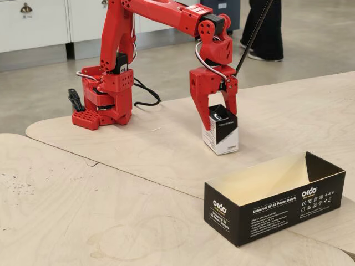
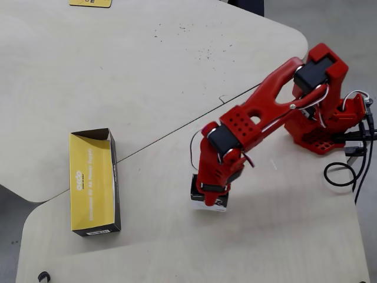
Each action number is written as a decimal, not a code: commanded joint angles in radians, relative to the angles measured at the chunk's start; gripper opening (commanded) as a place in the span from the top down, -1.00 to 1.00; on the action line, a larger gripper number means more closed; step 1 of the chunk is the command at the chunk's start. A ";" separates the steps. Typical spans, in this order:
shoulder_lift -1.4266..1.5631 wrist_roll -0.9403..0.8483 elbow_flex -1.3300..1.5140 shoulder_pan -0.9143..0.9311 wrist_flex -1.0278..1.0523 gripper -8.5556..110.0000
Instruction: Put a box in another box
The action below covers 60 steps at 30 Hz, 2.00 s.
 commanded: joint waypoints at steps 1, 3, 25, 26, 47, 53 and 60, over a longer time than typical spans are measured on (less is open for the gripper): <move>0.046 0.060 -0.295 0.101 0.055 0.67; 0.023 0.100 -0.426 0.149 0.064 0.66; -0.206 0.790 -0.689 0.236 -0.302 0.66; -0.221 0.810 -0.699 0.232 -0.314 0.66; -0.316 0.767 -0.517 0.225 -0.652 0.67; -0.316 0.744 -0.477 0.233 -0.686 0.58; -0.290 0.733 -0.413 0.247 -0.696 0.47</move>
